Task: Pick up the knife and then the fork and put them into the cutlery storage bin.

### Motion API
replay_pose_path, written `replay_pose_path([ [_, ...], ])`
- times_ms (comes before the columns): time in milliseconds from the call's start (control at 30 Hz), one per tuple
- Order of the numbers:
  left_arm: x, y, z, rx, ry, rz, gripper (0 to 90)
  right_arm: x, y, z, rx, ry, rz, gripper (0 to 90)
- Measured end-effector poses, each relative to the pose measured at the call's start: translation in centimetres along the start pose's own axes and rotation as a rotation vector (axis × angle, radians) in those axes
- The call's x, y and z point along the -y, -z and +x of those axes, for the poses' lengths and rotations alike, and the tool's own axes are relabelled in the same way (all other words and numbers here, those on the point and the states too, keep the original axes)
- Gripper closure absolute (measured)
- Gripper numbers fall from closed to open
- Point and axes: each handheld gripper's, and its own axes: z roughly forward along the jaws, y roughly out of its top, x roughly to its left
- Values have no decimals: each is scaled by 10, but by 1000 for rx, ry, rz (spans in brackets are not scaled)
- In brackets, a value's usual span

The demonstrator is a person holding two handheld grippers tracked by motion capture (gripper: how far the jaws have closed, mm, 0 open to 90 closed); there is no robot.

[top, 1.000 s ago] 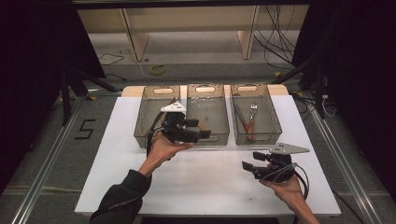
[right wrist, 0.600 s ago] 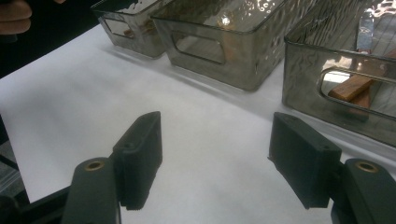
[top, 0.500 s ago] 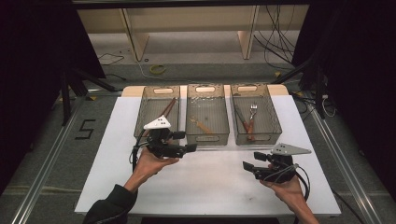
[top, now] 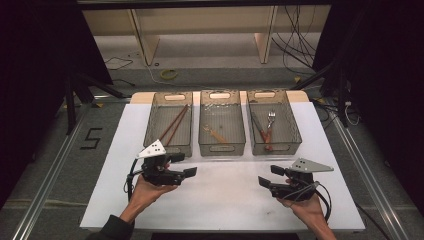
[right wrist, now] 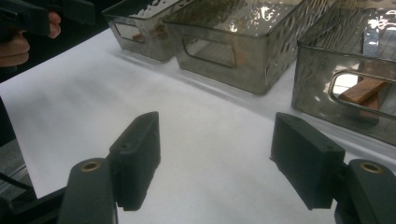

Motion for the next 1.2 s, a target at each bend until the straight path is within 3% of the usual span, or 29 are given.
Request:
replay_pose_path([
  [167,12,6,0,-22,-11,15,214,3,-1,2,-3,-2,6,329],
  [267,16,11,1,-20,8,0,215,5,-1,3,-2,1,5,329],
  [500,28,15,-2,-32,8,29,209,6,1,4,-1,-1,-1,328],
  [1200,29,15,-2,-37,2,17,202,6,1,2,4,-1,-10,328],
])
